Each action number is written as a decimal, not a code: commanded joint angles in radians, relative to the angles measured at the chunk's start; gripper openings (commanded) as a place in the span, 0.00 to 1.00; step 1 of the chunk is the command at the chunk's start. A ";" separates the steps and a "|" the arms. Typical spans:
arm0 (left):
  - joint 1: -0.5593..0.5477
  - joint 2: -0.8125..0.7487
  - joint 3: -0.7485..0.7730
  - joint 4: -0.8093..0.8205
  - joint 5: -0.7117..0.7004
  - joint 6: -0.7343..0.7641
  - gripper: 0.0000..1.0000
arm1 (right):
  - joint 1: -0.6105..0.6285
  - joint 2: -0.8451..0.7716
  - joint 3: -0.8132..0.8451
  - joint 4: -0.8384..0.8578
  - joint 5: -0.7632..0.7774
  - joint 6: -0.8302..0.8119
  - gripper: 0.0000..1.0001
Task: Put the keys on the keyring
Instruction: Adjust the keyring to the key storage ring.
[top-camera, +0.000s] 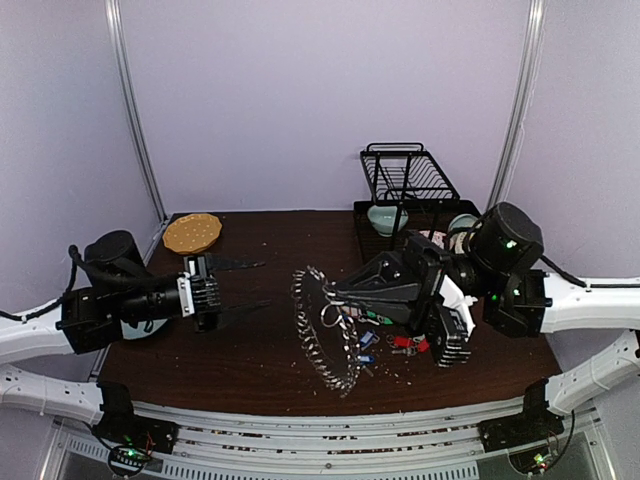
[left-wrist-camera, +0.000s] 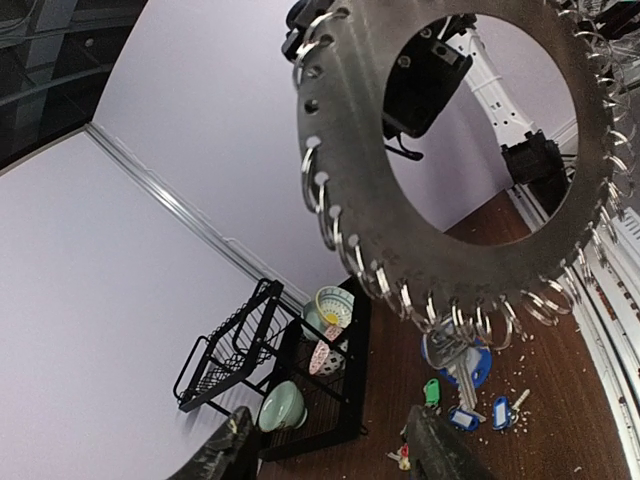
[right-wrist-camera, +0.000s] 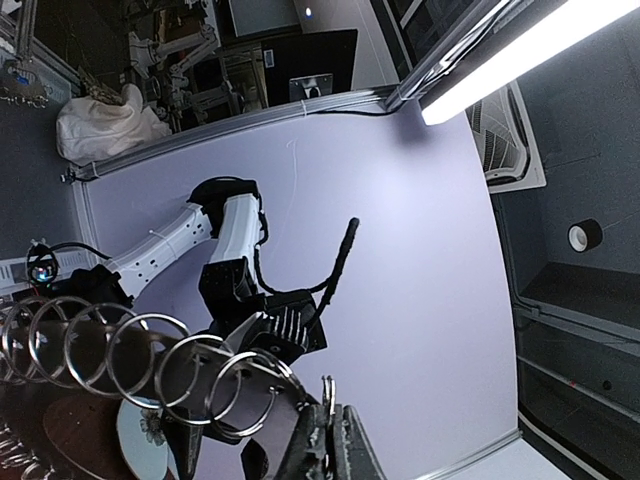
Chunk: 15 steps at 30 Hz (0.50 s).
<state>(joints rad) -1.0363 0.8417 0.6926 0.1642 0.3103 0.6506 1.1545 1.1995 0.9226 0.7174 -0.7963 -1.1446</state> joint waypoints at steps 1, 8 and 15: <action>0.028 -0.017 -0.010 0.063 -0.013 0.006 0.52 | -0.017 -0.004 0.076 -0.030 -0.093 -0.038 0.00; 0.033 -0.013 -0.011 0.064 -0.016 0.006 0.53 | -0.033 -0.008 0.089 0.003 -0.188 0.015 0.00; 0.033 -0.016 -0.011 0.065 -0.010 0.006 0.53 | -0.036 -0.016 0.041 0.247 -0.160 0.170 0.00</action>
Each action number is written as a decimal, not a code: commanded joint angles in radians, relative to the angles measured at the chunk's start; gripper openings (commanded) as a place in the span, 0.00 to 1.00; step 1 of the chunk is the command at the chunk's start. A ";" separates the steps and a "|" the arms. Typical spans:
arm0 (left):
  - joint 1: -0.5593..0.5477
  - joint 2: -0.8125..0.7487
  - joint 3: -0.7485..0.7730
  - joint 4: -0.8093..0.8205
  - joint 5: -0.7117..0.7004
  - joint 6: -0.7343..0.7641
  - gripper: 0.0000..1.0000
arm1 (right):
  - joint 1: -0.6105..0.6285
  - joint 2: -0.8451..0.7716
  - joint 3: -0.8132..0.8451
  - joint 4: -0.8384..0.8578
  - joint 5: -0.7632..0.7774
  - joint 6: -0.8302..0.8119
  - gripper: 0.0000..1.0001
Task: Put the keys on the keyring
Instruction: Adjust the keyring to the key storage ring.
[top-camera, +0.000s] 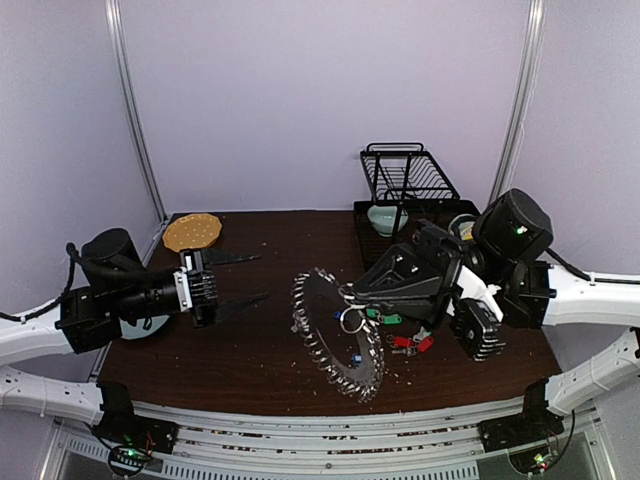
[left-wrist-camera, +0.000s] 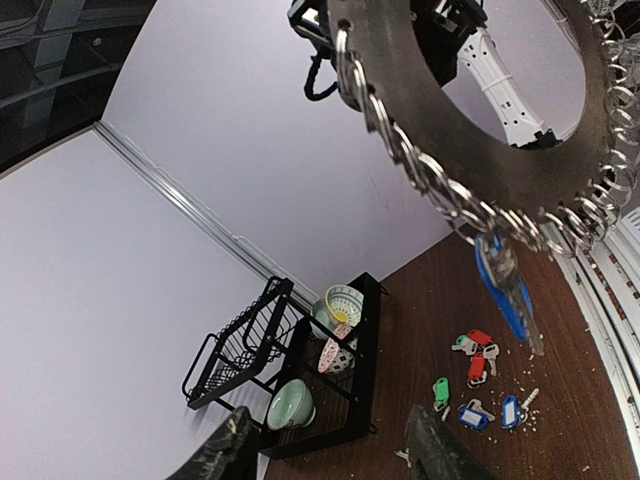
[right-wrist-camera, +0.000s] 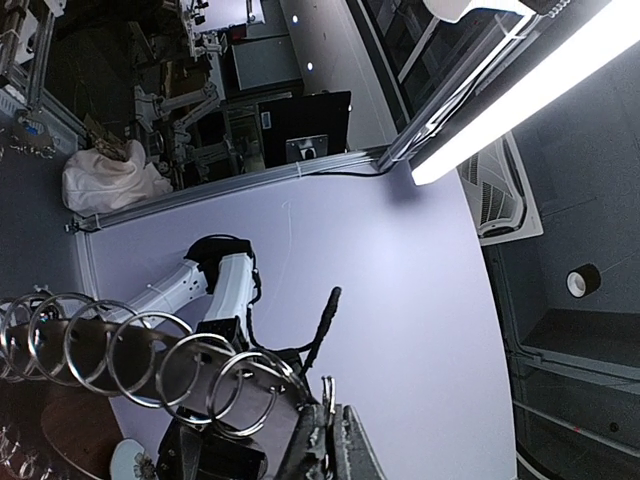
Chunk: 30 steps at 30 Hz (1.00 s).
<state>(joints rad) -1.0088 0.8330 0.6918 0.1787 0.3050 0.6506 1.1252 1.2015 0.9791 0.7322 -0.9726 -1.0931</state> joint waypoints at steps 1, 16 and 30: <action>0.006 -0.008 -0.011 0.051 -0.005 0.006 0.53 | -0.007 -0.015 -0.034 0.296 0.039 0.162 0.00; 0.006 -0.021 -0.020 0.061 -0.004 0.003 0.53 | -0.007 0.026 -0.044 0.431 0.150 0.244 0.00; 0.006 -0.020 -0.017 0.066 -0.007 -0.010 0.54 | -0.005 0.027 -0.025 0.354 0.305 0.271 0.00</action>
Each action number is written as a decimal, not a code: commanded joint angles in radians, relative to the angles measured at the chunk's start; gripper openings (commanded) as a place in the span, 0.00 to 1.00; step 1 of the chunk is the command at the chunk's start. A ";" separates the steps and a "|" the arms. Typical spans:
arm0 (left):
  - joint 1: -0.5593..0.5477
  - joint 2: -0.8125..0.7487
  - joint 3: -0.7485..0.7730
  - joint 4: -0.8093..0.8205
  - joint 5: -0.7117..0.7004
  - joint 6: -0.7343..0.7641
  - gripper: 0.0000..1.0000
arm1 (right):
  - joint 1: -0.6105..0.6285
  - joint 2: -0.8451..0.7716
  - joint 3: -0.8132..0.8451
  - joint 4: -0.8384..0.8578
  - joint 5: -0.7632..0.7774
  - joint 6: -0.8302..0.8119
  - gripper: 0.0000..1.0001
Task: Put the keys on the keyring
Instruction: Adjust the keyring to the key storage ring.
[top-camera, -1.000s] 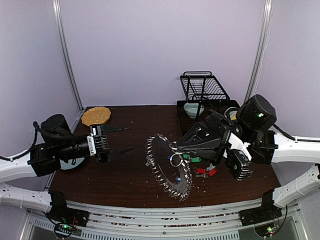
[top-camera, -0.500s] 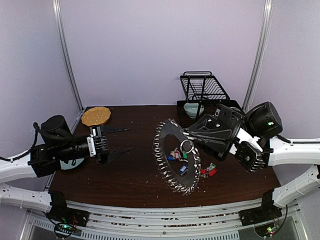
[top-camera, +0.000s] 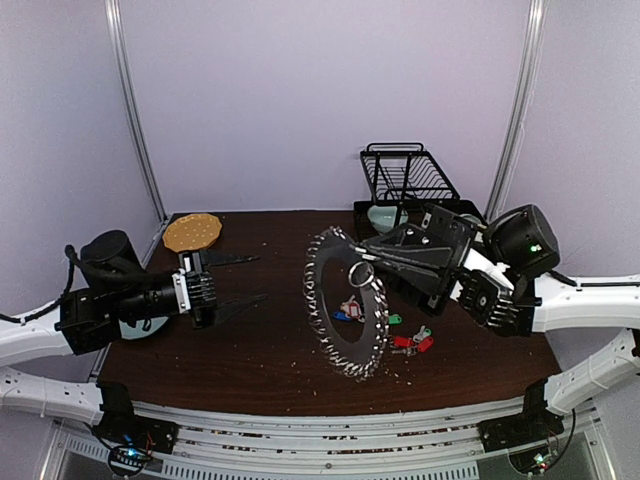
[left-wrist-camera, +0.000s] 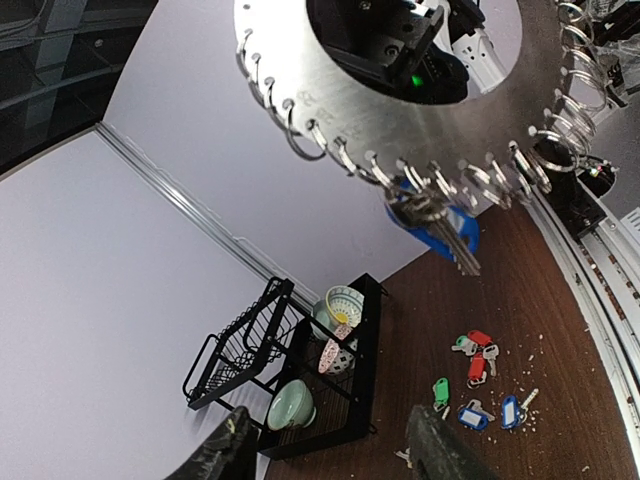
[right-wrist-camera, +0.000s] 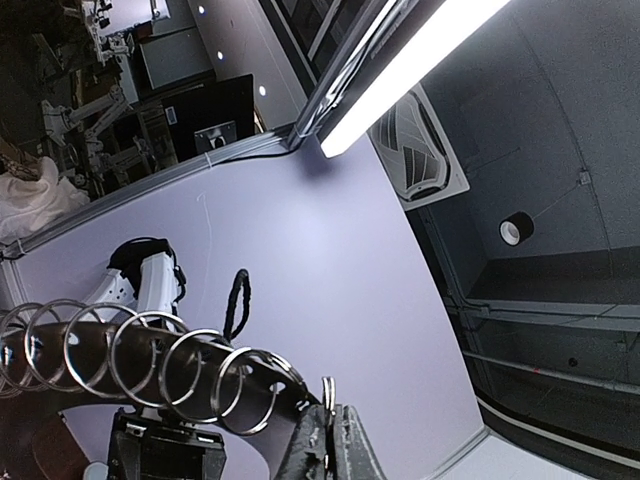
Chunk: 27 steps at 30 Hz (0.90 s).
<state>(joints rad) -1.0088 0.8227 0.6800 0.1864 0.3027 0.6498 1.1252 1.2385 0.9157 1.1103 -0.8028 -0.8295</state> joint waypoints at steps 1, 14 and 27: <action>0.006 -0.010 -0.004 0.061 -0.009 -0.014 0.54 | -0.004 -0.002 0.046 -0.066 0.184 -0.008 0.00; 0.005 0.017 0.046 0.157 -0.079 -0.250 0.42 | -0.002 0.162 0.098 -0.298 0.381 0.563 0.00; 0.007 0.101 0.118 0.106 0.164 -0.366 0.25 | -0.022 0.205 0.031 -0.064 0.231 0.923 0.00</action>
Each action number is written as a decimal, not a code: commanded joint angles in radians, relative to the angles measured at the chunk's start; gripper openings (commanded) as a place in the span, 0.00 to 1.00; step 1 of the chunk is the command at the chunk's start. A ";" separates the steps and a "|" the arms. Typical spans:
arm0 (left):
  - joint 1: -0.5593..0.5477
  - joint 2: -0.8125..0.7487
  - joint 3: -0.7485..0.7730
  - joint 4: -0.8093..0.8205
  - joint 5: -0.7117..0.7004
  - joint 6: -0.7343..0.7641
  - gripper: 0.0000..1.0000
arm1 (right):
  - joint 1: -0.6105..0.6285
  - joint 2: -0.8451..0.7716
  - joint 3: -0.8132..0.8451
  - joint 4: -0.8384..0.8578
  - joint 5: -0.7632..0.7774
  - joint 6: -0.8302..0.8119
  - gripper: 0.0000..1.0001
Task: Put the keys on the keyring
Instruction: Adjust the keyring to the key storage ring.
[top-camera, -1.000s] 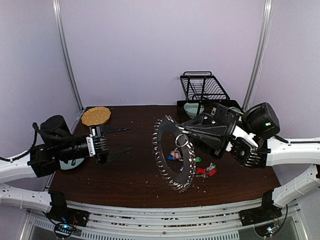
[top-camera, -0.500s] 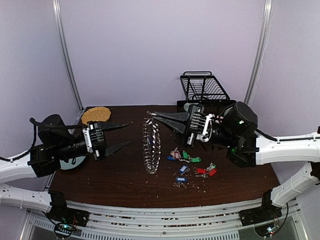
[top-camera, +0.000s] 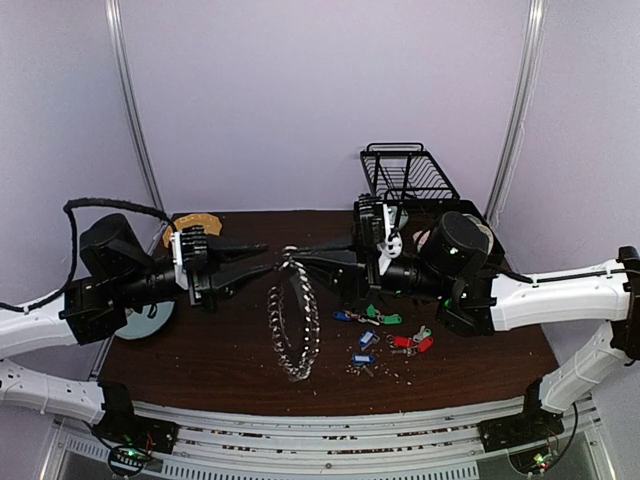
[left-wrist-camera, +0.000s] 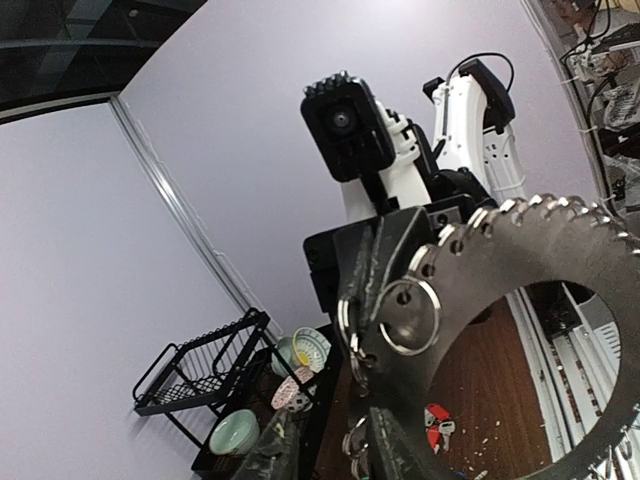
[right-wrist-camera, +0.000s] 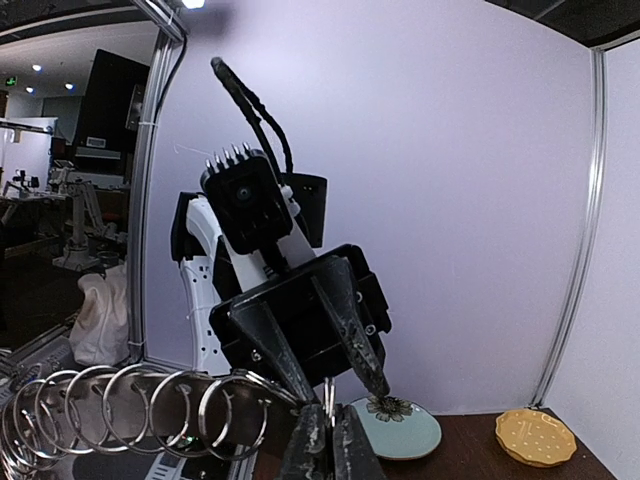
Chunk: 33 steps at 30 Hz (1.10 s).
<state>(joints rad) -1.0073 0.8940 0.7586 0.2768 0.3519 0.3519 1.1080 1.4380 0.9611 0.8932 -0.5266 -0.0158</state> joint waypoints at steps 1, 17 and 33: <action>0.006 0.034 0.042 0.022 0.112 -0.081 0.25 | -0.004 0.008 -0.013 0.153 -0.045 0.108 0.00; 0.006 0.043 0.082 0.065 0.117 -0.221 0.20 | 0.023 0.013 0.000 0.069 0.017 -0.017 0.00; 0.004 0.087 0.095 -0.091 0.086 -0.054 0.22 | 0.058 -0.058 0.058 -0.238 0.152 -0.266 0.00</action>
<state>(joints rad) -1.0069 0.9768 0.8345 0.2348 0.4541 0.2169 1.1511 1.4418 0.9562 0.7574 -0.4480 -0.1719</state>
